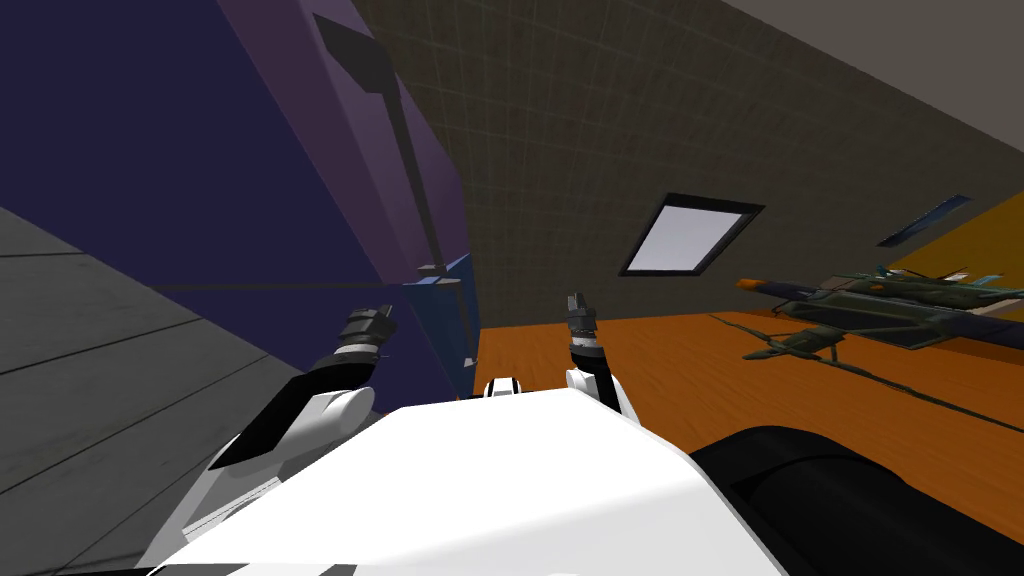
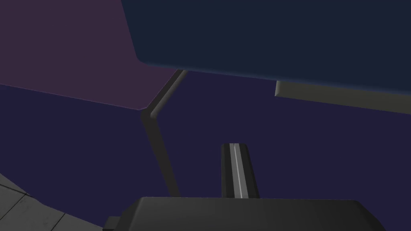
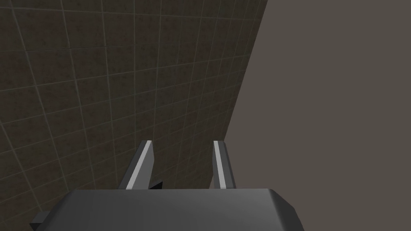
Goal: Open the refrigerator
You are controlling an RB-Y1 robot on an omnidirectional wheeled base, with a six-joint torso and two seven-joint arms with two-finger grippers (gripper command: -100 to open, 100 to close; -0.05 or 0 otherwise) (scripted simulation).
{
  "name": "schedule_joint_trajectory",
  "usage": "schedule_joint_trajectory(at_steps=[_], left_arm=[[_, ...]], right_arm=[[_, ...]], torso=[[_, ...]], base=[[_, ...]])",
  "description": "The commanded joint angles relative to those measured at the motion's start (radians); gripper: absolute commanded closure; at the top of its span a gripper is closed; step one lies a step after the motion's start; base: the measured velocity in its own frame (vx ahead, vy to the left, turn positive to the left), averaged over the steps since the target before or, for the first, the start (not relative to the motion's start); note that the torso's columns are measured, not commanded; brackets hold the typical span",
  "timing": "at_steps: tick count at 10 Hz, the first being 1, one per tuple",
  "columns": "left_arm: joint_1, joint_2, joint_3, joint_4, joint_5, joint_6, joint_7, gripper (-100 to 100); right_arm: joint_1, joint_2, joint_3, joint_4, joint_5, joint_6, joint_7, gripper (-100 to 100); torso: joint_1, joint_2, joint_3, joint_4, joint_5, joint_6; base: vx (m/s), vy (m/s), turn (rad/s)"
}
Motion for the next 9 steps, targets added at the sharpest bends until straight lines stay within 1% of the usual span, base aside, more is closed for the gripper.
schedule_joint_trajectory(at_steps=[1,3,4,5,6,7,8,9], left_arm=[[-0.005,0.006,-0.009,0.0,0.015,0.056,0.004,-100],[-0.005,0.006,-0.009,0.0,0.015,0.06,0.004,-100],[-0.005,0.01,0.001,-0.007,0.025,0.084,0.006,-100],[-0.005,0.01,0.001,-0.007,0.025,0.088,0.006,-100],[-0.006,0.015,0.009,-0.017,0.034,0.114,0.009,-100],[-0.006,0.015,0.009,-0.017,0.034,0.114,0.009,-100],[-0.006,0.021,0.017,-0.029,0.042,0.139,0.011,-100],[-0.007,0.029,0.025,-0.044,0.049,0.161,0.013,-100]], right_arm=[[0.0,0.0,0.0,0.0,0.0,0.0,0.0,0],[0.0,0.0,0.0,0.0,0.0,0.0,0.0,0],[0.0,0.0,0.0,0.0,0.0,0.0,0.0,0],[0.0,0.0,0.0,0.0,0.0,0.0,0.0,0],[0.0,0.0,0.0,0.0,0.0,0.0,0.0,0],[0.0,0.0,0.0,0.0,0.0,0.0,0.0,0],[0.0,0.0,0.0,0.0,0.0,0.0,0.0,0],[0.0,0.0,0.0,0.0,0.0,0.0,0.0,0]], torso=[[0.001,-0.001,0.0,0.0,0.0,0.001],[0.0,-0.001,0.0,-0.001,0.001,0.001],[0.0,-0.001,0.0,-0.001,0.001,0.001],[-0.001,0.0,0.0,0.0,0.0,0.0],[0.0,0.001,0.0,0.001,0.0,-0.001],[0.001,0.002,0.001,0.002,-0.001,-0.002],[0.006,0.011,0.006,0.008,-0.002,-0.013],[0.01,0.024,0.015,0.013,-0.001,-0.019]], base=[[0.022,-0.039,0.034],[0.009,-0.027,0.021],[0.0,-0.05,0.039],[0.012,-0.063,0.015],[0.014,-0.069,0.034],[0.027,-0.068,-0.08],[0.072,-0.081,-0.018],[0.039,-0.122,0.11]])
